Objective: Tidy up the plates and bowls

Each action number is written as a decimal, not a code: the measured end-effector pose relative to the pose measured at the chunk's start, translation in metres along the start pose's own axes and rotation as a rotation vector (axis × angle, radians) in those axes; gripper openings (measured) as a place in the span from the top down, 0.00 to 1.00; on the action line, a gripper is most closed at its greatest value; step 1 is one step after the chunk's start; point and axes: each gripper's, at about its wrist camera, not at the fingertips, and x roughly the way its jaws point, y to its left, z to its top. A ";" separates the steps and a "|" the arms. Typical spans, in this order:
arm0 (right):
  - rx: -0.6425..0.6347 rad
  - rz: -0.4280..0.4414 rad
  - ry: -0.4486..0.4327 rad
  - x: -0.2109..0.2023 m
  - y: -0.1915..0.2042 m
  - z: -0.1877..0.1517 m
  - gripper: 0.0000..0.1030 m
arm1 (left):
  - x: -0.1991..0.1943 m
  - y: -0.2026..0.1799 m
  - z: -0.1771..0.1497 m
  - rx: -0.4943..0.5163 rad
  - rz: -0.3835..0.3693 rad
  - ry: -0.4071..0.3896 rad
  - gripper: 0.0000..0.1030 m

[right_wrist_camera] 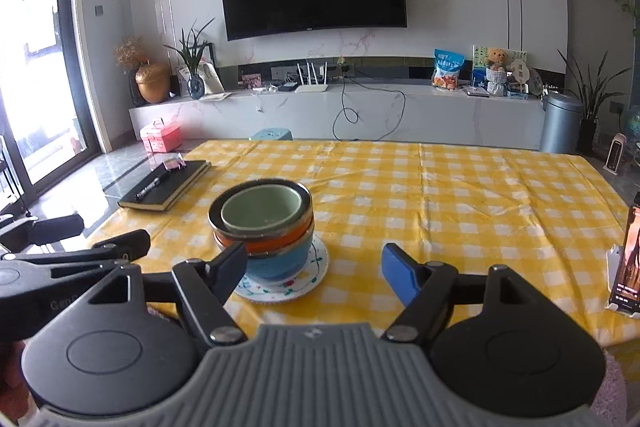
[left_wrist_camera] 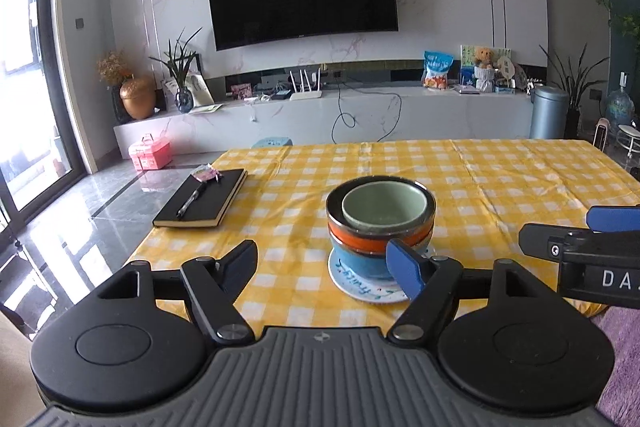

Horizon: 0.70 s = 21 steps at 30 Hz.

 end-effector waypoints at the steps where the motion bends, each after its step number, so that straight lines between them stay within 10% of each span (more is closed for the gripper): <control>1: 0.004 -0.004 0.018 0.000 -0.001 -0.004 0.29 | 0.001 -0.001 -0.003 0.001 0.001 0.016 0.16; 13: 0.014 -0.052 0.086 0.002 -0.004 -0.037 0.23 | 0.018 -0.007 -0.036 -0.010 0.019 0.165 0.16; 21: -0.015 -0.045 0.070 -0.005 0.002 -0.041 0.23 | -0.001 -0.003 -0.035 -0.027 0.030 0.111 0.16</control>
